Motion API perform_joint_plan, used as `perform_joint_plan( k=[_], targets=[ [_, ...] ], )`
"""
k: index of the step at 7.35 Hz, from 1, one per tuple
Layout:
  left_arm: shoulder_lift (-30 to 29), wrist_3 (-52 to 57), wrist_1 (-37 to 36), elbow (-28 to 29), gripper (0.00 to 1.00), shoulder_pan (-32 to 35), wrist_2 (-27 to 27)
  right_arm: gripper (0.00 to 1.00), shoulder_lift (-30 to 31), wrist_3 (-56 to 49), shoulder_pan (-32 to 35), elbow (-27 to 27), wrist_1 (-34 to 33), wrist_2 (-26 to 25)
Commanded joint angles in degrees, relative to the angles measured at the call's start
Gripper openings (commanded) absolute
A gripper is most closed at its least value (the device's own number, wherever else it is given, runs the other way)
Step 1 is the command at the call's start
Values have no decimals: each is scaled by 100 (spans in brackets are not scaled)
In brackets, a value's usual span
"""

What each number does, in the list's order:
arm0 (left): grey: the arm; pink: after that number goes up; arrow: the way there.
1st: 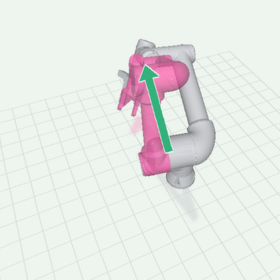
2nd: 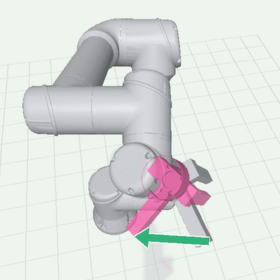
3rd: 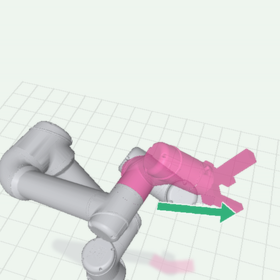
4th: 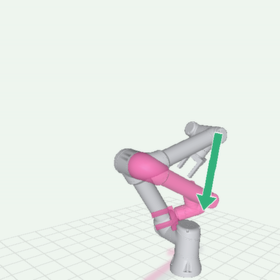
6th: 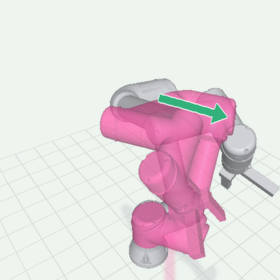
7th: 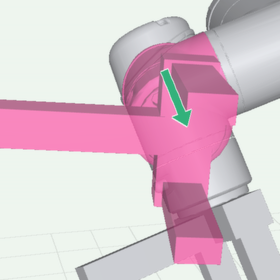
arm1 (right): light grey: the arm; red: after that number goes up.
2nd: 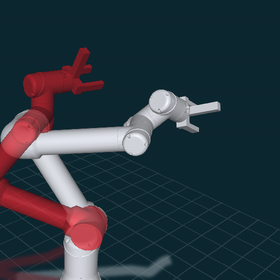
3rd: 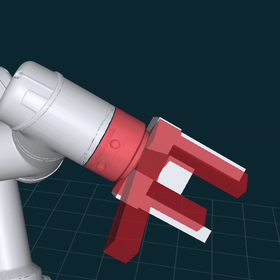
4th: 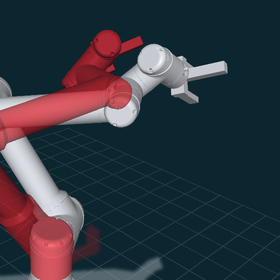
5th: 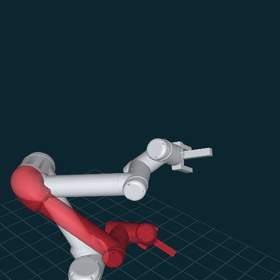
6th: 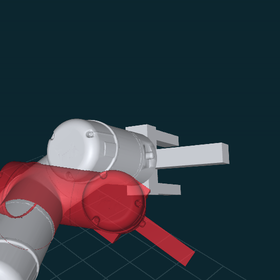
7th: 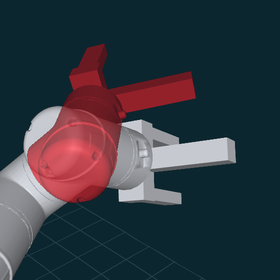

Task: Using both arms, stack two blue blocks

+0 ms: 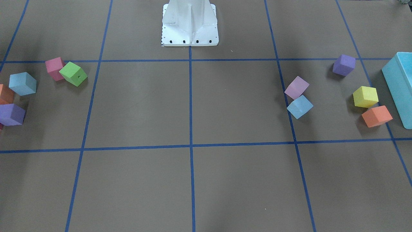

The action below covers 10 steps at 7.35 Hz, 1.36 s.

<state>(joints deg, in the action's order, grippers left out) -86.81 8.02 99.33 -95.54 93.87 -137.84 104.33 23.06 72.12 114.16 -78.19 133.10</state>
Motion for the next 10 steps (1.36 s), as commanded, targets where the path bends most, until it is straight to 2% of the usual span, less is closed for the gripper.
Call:
perform_joint_plan(
  k=[1, 2, 3, 4, 10],
  targets=[
    [-3, -90, 8, 9, 98, 0, -6, 100, 675, 1230, -818, -34, 1547, -336],
    [6, -81, 8, 0, 98, 0, -6, 100, 729, 1601, -1301, -121, 1857, -834],
    [6, -90, 8, 0, 98, 0, -6, 100, 747, 1744, -1558, -488, 2400, -1100],
    [24, -81, 17, 0, 98, 0, -6, 100, 825, 1763, -1639, -892, 3066, -1120],
    [50, -90, 17, -9, 98, 0, -111, 100, 1002, 2018, -2140, -949, 3292, -1401]
  ],
)
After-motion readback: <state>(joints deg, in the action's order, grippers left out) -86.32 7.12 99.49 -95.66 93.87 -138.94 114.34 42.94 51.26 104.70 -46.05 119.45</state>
